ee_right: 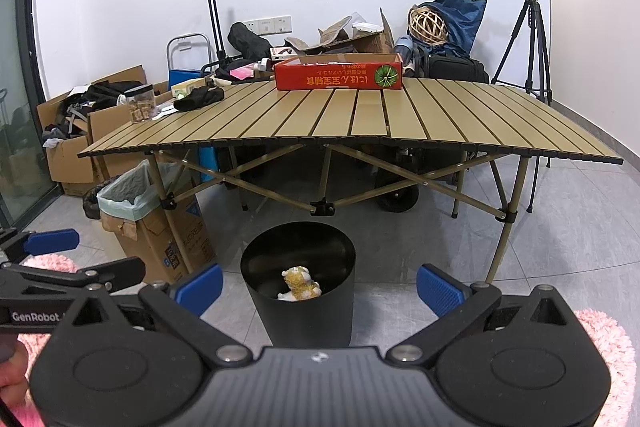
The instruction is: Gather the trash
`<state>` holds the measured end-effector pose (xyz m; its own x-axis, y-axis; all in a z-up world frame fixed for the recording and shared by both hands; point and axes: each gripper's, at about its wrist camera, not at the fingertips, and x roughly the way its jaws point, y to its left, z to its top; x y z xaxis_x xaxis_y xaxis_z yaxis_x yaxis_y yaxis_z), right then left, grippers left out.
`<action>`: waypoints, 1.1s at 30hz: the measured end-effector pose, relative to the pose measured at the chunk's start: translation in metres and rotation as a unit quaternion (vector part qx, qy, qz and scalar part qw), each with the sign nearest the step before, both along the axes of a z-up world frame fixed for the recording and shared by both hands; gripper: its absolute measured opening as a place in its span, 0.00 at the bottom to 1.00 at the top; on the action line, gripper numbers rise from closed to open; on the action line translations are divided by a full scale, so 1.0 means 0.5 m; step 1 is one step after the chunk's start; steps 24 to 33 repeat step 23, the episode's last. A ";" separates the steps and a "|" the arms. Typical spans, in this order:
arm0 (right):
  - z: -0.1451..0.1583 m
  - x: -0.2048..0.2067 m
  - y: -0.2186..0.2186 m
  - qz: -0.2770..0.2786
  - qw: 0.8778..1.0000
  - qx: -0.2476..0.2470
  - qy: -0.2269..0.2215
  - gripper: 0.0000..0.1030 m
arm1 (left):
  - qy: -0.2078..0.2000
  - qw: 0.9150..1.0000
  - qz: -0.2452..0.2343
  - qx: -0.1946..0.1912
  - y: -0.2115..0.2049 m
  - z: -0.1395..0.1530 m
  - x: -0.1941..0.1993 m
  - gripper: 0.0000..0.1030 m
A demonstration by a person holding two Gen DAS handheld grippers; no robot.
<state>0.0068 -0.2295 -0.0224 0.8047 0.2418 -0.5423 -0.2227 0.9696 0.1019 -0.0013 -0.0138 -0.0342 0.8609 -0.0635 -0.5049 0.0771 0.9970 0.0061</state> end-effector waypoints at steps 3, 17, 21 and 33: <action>0.000 0.000 0.000 0.000 1.000 0.000 0.000 1.00 | 0.001 1.000 0.000 0.000 0.000 0.000 0.001 1.00; 0.001 0.000 0.001 0.000 1.000 0.000 0.001 1.00 | 0.002 1.000 0.000 0.001 -0.005 0.003 0.001 1.00; 0.000 0.000 0.002 0.000 1.000 0.000 0.001 1.00 | 0.000 1.000 -0.002 -0.004 -0.005 0.005 -0.001 1.00; -0.004 -0.002 0.004 0.001 1.000 0.000 0.003 1.00 | -0.001 1.000 -0.003 -0.002 -0.003 0.005 -0.001 1.00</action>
